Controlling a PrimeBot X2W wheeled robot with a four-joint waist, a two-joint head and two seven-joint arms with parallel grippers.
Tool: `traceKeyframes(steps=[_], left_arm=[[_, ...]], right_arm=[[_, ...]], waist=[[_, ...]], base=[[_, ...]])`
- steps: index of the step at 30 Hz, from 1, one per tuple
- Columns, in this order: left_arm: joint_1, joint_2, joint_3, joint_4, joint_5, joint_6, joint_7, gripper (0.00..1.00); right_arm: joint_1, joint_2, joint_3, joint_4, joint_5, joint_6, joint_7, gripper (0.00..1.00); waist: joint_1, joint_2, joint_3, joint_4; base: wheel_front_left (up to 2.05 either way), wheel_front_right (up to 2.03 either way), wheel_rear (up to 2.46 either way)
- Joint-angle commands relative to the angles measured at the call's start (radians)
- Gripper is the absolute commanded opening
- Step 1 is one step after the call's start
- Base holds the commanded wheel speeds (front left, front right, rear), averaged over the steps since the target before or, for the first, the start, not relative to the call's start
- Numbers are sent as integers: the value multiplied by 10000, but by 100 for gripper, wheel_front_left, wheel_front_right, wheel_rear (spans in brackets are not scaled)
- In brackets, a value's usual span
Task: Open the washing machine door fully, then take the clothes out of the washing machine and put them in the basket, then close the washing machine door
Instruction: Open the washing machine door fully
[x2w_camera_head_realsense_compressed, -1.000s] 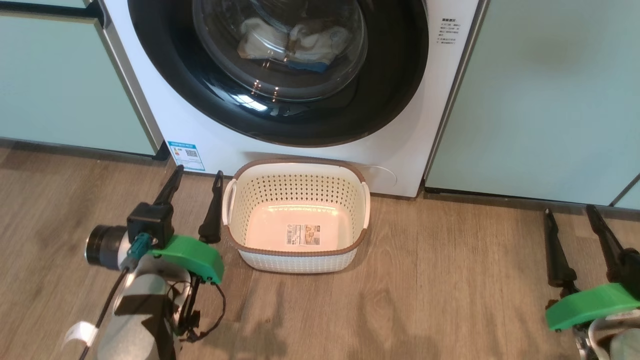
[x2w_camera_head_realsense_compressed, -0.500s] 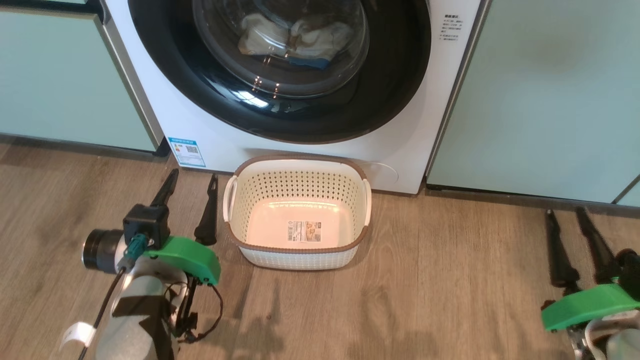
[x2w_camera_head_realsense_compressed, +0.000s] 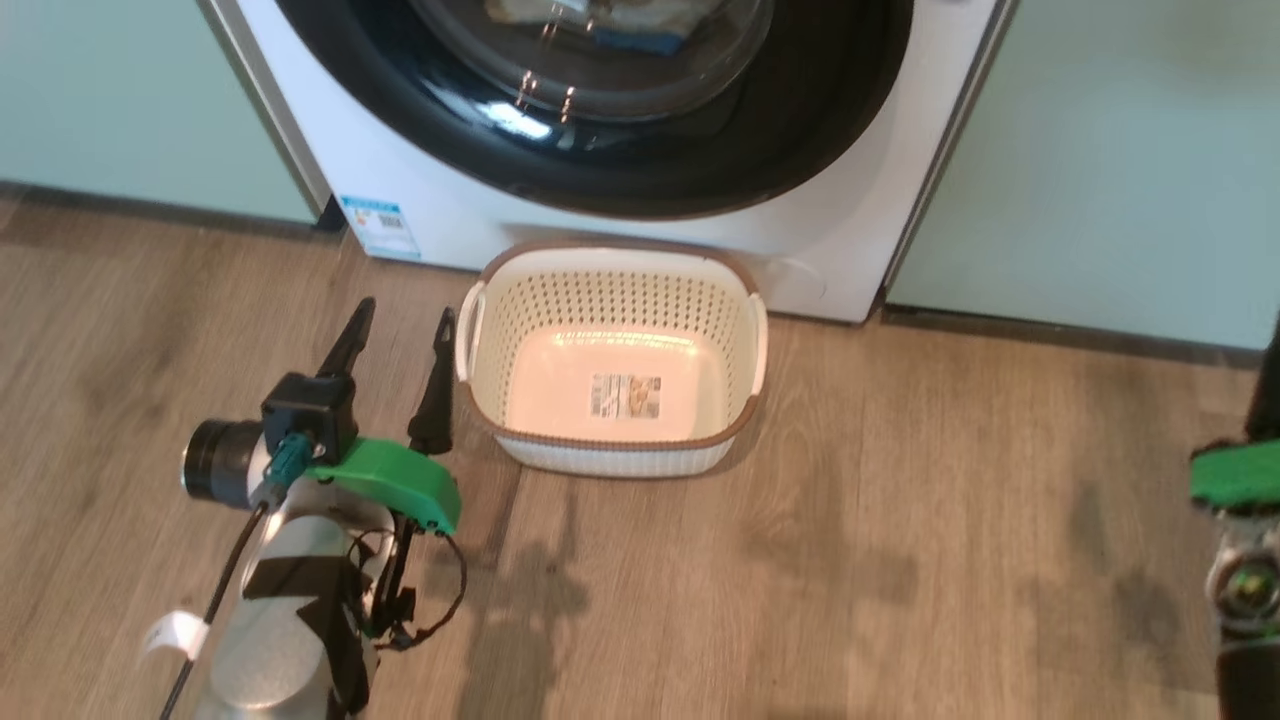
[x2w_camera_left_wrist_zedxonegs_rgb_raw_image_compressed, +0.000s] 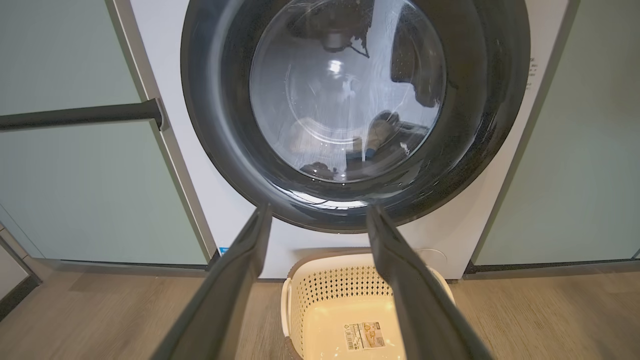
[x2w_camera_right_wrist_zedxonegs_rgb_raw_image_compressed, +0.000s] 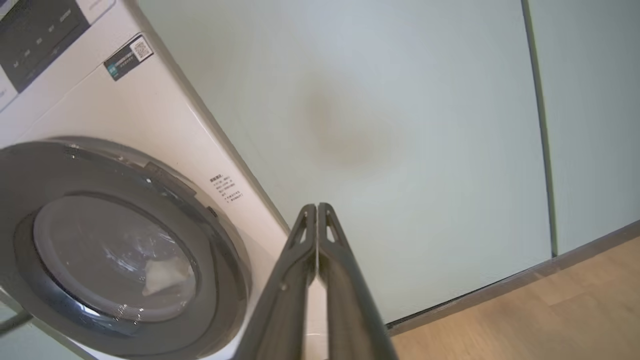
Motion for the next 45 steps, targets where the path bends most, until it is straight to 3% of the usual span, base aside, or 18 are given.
traceKeyframes(steps=[1, 7, 13, 18, 31, 45], left_arm=[[-498, 167, 228, -377, 49, 83, -76, 100], [-681, 70, -3, -456, -1, 120, -76, 100], [-914, 0, -401, -527, -35, 168, -76, 100], [-1062, -25, -638, -603, -150, 272, -76, 100], [-1569, -39, -1383, -709, -695, 628, -76, 100], [-1892, -40, -1956, -752, -1074, 874, -76, 100]], right_arm=[[-713, -252, 264, -206, 466, 35, -95, 0], [-1884, -1030, 629, 649, 3650, 35, -95, 0], [-3124, -2480, 1523, 1157, 7311, 35, 514, 0], [-3988, -3210, 1808, 1295, 8832, 35, 1443, 0], [-6371, -3760, 2257, 2168, 10492, 35, 3666, 0], [-8192, -3600, 2997, 3240, 10577, 35, 5123, 0]], waist=[[-1, 0, 289, 172], [-1, 0, 817, 503], [-1, 0, 1465, 1025], [-1, 0, 2000, 1350], [-1, 0, 3191, 1925], [-1, 0, 3806, 2414]], base=[[0, 0, 0], [0, 0, 0], [0, 0, 0], [0, 0, 0], [0, 0, 0], [0, 0, 0]])
